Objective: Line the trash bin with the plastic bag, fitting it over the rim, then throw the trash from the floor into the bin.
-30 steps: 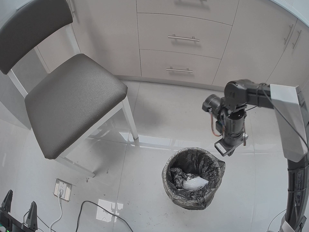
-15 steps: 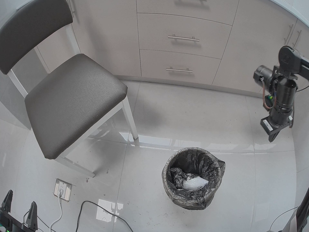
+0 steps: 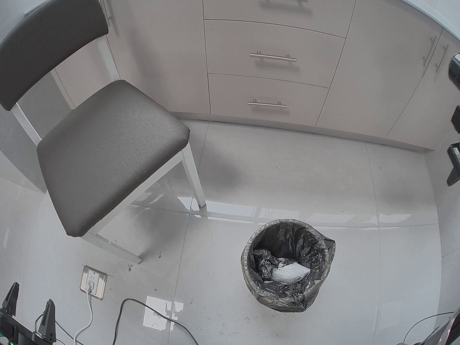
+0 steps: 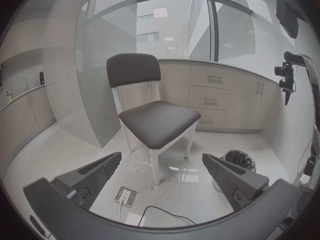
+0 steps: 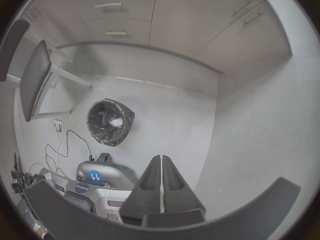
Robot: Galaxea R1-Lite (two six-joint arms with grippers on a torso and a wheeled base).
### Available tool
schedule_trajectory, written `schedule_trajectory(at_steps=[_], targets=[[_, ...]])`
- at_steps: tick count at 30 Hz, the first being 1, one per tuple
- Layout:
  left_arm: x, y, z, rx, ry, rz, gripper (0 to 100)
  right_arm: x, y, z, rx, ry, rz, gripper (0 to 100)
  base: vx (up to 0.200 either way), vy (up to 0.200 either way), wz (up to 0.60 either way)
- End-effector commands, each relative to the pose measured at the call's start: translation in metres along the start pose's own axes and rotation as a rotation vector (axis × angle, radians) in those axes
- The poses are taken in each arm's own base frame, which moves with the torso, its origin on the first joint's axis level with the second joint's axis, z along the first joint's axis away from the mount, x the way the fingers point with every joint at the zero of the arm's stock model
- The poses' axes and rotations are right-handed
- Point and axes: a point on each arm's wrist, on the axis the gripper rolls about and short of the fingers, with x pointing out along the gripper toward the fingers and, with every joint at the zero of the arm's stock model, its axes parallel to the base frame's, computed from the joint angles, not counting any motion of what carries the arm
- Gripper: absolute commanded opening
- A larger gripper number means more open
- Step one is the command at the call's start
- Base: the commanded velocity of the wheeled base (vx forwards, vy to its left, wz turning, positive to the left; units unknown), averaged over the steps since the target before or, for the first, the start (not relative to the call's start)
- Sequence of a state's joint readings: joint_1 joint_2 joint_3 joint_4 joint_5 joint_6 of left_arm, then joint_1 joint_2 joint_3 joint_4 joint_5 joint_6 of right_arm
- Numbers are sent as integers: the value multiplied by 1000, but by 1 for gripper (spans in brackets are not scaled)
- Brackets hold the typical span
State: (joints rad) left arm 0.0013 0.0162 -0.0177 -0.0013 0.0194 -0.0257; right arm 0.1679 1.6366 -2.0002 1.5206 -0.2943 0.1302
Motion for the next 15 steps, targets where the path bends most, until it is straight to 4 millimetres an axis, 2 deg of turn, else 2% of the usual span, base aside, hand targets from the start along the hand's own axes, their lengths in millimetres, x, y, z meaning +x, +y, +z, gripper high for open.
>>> schedule_trajectory(at_steps=[1, 2, 3, 9, 15], targets=[[0, 0, -5, 0, 1, 1, 100, -56, -23, -51, 47, -181, 23, 0, 0, 0, 0], [0, 0, -5, 0, 1, 1, 100, -56, -23, -51, 47, -181, 23, 0, 0, 0, 0], [0, 0, -5, 0, 1, 1, 100, -66, -28, -63, 58, -221, 27, 0, 0, 0, 0], [0, 0, -5, 0, 1, 1, 100, -91, -42, -99, 101, -316, 30, 0, 0, 0, 0], [0, 0, -5, 0, 1, 1, 100, -108, -52, -128, 177, -387, 3, 0, 0, 0, 0]])
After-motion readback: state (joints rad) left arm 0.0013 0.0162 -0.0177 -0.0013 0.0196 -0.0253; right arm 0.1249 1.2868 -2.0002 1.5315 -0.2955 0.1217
